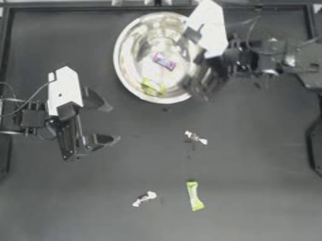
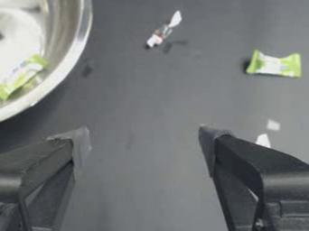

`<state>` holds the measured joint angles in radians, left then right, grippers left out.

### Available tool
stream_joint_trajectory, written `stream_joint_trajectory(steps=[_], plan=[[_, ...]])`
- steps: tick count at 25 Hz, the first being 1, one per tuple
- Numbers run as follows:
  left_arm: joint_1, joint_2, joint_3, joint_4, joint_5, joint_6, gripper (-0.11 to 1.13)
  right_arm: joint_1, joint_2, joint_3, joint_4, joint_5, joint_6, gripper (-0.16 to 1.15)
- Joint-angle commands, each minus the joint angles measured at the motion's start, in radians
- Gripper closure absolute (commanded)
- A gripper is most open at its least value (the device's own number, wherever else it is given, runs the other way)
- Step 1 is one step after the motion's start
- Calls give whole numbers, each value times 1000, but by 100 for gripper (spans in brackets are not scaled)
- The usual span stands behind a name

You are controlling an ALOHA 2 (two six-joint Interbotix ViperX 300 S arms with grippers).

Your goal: Put candies in bowl

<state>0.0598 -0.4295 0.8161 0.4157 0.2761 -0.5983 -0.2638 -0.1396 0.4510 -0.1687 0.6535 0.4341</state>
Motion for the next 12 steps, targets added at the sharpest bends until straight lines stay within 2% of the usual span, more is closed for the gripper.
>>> stream_joint_trajectory(steps=[1, 4, 12], plan=[[0, -18, -9, 0, -3, 2, 0, 6, -37, 8, 115, 38, -87, 0], [0, -18, -9, 0, 3, 2, 0, 17, -37, 31, 163, 58, -130, 0], [0, -18, -9, 0, 8, 0, 0, 61, -18, 86, 161, 63, -129, 0]])
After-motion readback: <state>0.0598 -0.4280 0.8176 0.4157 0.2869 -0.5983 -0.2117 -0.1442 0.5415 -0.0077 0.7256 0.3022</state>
